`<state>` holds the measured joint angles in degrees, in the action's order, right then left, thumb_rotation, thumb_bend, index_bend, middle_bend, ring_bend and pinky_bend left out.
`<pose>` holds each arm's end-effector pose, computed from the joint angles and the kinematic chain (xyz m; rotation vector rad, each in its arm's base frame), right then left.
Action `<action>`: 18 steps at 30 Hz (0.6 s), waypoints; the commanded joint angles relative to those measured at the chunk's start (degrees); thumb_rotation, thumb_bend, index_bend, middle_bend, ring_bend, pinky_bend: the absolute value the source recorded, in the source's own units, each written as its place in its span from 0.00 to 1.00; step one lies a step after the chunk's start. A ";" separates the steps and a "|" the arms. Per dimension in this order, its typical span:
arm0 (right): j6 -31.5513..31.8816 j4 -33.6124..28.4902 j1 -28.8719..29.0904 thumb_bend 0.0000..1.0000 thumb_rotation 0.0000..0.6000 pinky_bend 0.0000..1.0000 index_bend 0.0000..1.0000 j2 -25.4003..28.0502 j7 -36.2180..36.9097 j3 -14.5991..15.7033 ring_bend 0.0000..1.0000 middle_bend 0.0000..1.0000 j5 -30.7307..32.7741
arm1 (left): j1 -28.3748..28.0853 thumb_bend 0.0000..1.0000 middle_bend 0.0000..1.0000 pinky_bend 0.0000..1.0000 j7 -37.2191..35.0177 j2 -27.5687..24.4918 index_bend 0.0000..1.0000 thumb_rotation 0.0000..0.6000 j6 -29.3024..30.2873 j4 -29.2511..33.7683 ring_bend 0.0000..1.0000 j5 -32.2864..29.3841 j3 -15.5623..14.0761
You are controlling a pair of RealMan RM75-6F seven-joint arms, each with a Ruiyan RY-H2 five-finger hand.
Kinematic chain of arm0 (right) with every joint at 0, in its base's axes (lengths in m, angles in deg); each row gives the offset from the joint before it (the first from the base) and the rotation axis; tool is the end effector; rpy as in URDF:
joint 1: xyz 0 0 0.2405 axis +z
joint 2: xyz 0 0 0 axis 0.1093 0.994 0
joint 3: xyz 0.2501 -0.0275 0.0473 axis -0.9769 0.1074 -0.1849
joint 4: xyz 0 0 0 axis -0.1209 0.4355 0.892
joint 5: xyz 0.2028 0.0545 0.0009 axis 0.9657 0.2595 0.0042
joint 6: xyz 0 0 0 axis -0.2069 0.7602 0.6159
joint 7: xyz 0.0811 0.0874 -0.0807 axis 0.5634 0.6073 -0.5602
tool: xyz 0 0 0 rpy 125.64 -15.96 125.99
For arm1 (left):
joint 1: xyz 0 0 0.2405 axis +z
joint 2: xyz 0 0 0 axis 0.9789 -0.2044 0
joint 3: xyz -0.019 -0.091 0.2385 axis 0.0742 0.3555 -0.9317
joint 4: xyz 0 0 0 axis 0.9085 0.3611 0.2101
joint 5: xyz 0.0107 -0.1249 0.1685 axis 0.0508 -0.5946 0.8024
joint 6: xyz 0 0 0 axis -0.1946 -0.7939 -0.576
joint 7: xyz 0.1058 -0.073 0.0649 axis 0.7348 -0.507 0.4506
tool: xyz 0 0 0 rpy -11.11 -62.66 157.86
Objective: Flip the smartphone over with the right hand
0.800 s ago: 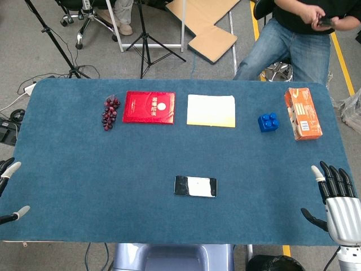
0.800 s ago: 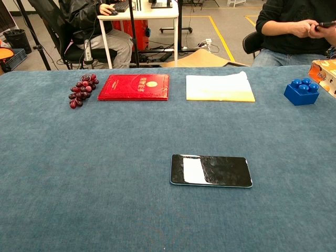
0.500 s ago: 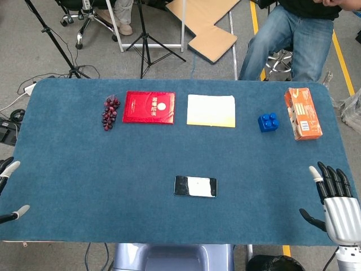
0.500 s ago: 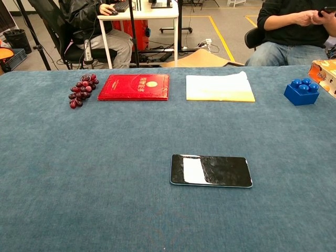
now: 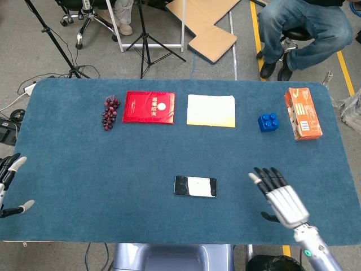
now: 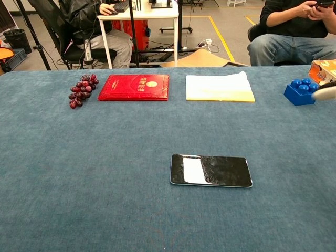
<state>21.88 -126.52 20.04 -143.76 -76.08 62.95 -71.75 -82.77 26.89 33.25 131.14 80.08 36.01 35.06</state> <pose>-0.2296 -0.2023 0.0938 1.8947 -0.7904 0.8779 -0.3004 0.1668 0.1932 -1.4470 -0.9548 -0.9449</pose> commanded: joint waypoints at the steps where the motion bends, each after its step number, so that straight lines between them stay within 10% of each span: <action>1: -8.70 2.23 7.26 0.01 1.00 0.00 0.03 -5.77 -2.16 -1.93 0.00 0.00 1.55 | -0.34 0.00 0.00 0.00 0.65 0.40 0.00 1.00 -0.67 -0.01 0.00 -0.95 0.39; 18: -21.54 10.40 20.06 0.20 1.00 0.02 0.08 -23.34 -14.07 -6.37 0.00 0.08 15.04 | -1.97 0.00 0.00 0.00 3.50 2.04 0.00 1.00 -5.06 -0.88 0.00 -4.81 1.13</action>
<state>0.86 -117.42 39.03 -165.66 -88.84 57.26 -57.99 -84.71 30.35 35.26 126.13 79.22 31.24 36.17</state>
